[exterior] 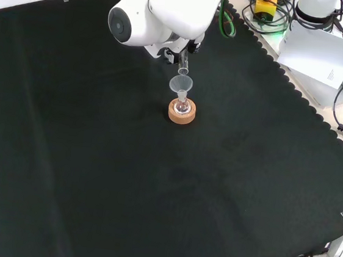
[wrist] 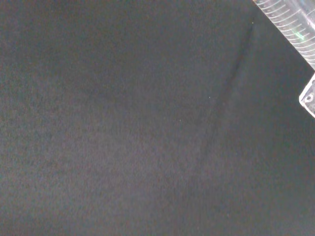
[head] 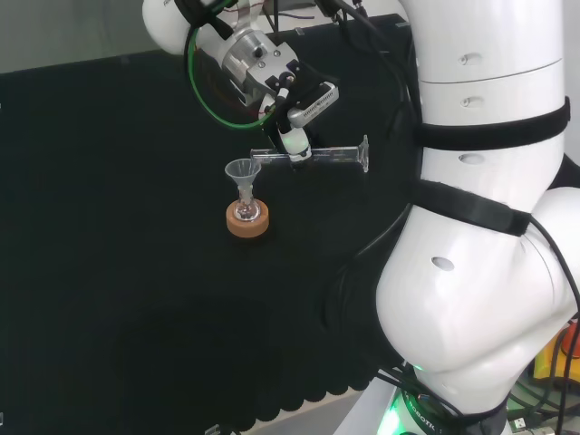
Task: Pour the water from the graduated cylinder into the round-bottom flask.
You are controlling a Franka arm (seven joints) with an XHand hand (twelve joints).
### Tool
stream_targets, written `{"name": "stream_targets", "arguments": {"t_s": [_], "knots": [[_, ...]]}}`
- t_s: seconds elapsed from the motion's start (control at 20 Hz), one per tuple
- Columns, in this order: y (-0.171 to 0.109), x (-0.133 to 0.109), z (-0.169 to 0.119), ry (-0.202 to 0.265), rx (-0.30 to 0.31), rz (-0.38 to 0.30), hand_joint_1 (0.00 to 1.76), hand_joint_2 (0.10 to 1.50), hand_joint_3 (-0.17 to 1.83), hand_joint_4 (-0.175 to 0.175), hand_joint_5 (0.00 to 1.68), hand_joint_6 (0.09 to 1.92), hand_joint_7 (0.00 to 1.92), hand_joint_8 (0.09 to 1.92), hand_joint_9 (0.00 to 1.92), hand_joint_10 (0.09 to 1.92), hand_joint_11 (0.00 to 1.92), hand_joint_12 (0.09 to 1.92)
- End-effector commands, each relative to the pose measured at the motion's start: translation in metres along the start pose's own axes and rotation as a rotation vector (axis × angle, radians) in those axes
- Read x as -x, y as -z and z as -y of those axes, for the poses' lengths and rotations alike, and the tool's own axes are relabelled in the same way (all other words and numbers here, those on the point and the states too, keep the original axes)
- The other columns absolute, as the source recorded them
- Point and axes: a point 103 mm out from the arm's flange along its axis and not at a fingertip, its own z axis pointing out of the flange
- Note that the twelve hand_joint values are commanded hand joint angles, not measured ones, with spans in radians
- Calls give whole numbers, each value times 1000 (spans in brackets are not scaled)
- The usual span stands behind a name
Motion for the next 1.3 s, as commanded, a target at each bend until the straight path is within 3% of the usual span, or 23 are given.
{"name": "stream_targets", "arguments": {"t_s": [0.05, 0.9, 1.3], "knots": [[0, -1, 0, -1, -7, 2, 1331, 1217, -1, -74, 849, 856, 773, 1354, 1097, 524, 970, 882], [6, -3, -3, 7, -5, 2, 1331, 1217, -1, -73, 851, 859, 774, 1354, 1096, 528, 971, 881], [14, -21, -6, 36, 39, 1, 1331, 1217, -1, -73, 852, 859, 774, 1354, 1096, 531, 972, 881]]}}
